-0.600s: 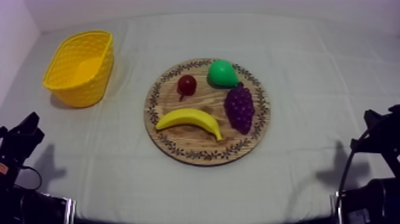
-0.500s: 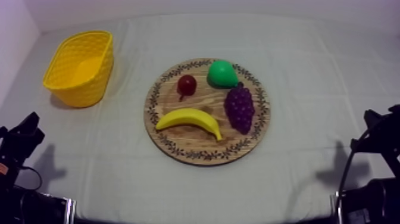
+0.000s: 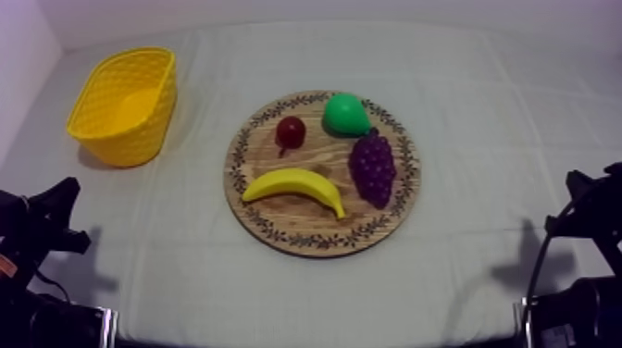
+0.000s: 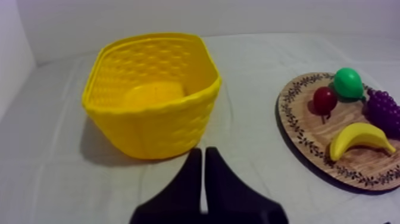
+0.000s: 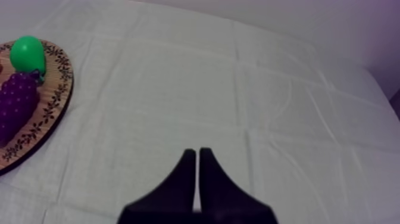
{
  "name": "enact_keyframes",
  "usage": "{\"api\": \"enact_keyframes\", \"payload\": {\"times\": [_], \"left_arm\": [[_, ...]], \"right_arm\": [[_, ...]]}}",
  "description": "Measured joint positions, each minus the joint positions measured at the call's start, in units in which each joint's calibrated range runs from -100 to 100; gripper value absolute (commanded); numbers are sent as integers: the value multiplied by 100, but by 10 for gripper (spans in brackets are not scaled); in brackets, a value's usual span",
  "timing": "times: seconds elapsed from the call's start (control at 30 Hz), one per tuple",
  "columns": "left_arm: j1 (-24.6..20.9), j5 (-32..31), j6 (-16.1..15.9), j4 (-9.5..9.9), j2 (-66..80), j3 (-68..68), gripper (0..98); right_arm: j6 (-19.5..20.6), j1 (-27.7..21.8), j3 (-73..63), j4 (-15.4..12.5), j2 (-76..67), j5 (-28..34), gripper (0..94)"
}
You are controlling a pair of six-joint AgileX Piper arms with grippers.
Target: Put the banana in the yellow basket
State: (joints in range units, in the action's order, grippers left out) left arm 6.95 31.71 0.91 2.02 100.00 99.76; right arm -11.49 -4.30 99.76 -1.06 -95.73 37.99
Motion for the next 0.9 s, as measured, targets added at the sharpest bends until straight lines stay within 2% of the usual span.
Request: {"api": "enact_keyframes", "payload": {"times": [0.27,0.47,0.73,0.9], "left_arm": [[0,0,236,-6,0,0,1],[0,6,195,-6,0,0,1],[21,37,586,-9,0,0,3],[74,46,512,-10,0,0,18]], "right_arm": [[0,0,0,0,0,0,3],[0,0,0,0,0,0,3],[0,0,0,0,0,0,3],[0,0,0,0,0,0,3]]}}
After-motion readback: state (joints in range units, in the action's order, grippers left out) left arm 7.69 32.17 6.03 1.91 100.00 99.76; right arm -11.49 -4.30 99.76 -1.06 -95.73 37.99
